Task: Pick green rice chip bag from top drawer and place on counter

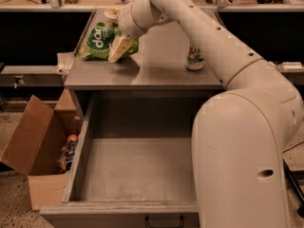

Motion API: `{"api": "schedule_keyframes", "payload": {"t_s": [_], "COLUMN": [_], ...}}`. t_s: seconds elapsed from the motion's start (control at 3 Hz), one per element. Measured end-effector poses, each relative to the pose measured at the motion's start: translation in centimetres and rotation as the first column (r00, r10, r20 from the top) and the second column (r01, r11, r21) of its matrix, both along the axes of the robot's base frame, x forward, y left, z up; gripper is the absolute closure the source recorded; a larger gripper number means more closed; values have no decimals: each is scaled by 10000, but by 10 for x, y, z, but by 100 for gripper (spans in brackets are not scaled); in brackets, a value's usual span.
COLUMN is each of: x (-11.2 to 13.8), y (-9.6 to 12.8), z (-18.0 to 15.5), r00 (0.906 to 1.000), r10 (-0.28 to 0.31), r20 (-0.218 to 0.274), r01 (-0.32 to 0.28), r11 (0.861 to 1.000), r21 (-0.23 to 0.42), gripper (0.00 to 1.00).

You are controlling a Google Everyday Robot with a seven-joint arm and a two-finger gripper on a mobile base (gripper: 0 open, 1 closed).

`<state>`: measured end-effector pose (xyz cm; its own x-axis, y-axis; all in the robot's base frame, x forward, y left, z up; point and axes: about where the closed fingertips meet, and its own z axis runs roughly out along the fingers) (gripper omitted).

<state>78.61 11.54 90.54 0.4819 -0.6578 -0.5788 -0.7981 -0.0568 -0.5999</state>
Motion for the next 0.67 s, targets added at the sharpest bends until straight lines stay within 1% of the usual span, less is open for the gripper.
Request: {"api": "schedule_keyframes", "payload": {"t_s": [0.33, 0.67], "x": [0, -8], "y": [-7, -14], "z": [23, 65], "r00": [9985, 9829], "r10": [-181, -301], "r20": [525, 1814], "r01": [166, 272], "r11": [9995, 9995], "r21": [279, 187], "gripper": [0, 0]}}
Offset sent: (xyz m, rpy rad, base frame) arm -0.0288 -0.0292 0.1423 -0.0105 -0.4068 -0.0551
